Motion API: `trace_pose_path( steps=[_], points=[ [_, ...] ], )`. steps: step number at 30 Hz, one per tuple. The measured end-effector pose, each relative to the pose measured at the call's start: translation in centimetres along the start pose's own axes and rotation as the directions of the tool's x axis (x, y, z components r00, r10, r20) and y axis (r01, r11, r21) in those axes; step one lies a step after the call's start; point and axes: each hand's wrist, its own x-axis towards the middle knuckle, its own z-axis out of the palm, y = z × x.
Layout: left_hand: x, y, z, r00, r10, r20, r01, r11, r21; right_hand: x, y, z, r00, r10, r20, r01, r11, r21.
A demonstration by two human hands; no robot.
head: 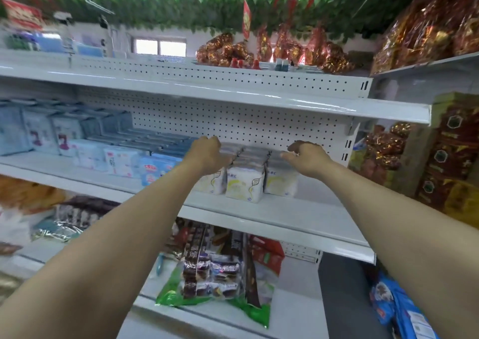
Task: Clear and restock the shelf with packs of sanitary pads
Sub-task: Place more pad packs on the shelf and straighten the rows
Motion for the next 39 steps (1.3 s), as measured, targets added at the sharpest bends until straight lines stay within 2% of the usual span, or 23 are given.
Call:
trace_pose_path(
  steps=[5,9,13,18,23,30,39],
  points=[
    [-5.1,-9.8,-5.0,0.986,-0.144,-0.082,0.152,0.983,0.102,-2.1,-10.0,2.8,0.996,-0.091,-0.001,0.091,0.994,0.061],
    [-10.5,-18.5,-9.1,0.956,-0.249,-0.154,0.267,0.958,0.109,-4.4,-19.6,6.9,0.985,-0.164,0.061,0.16,0.985,0.06],
    [-16.7,-26.5,-12.9,0.932,-0.327,-0.157,0.35,0.924,0.156,-7.2,-28.9,12.2,0.955,-0.245,0.166,0.232,0.968,0.095],
    [-23.8,-34.4,-16.7,0.899,-0.399,-0.182,0.428,0.889,0.166,-11.1,-38.8,17.7,0.923,-0.335,0.189,0.311,0.939,0.143],
    [-28.4,-40.3,-18.9,0.871,-0.46,-0.173,0.486,0.858,0.168,-14.0,-46.4,21.9,0.897,-0.375,0.237,0.329,0.921,0.21],
    [-29.7,-48.1,-17.9,0.832,-0.53,-0.165,0.554,0.809,0.194,-13.9,-53.5,27.9,0.841,-0.444,0.309,0.375,0.89,0.258],
    [-24.0,-58.9,-15.8,0.794,-0.6,-0.101,0.606,0.768,0.206,-7.1,-60.6,37.6,0.806,-0.458,0.375,0.398,0.888,0.23]
  ],
)
